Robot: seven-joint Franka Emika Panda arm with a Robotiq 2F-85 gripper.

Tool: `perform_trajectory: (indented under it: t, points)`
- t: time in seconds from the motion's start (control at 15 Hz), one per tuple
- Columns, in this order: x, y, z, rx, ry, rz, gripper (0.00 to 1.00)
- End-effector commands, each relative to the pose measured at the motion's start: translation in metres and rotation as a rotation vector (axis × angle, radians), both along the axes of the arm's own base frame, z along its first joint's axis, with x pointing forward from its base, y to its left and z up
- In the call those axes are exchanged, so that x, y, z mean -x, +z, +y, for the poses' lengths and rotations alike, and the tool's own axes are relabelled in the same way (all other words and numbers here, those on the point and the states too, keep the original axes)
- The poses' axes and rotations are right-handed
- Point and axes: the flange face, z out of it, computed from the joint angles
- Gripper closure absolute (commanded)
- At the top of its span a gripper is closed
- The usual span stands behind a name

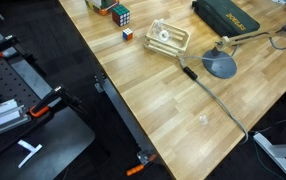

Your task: Move the wooden box to the right

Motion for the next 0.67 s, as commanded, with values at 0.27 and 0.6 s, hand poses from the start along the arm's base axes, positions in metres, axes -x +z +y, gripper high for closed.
perform_trajectory:
  t: [0.27, 0.6]
  points:
    - [-0.019, -0.074, -0.031, -0.09, -0.101, 0.095, 0.0]
    - [-0.009, -0.107, -0.042, -0.088, -0.072, 0.167, 0.0]
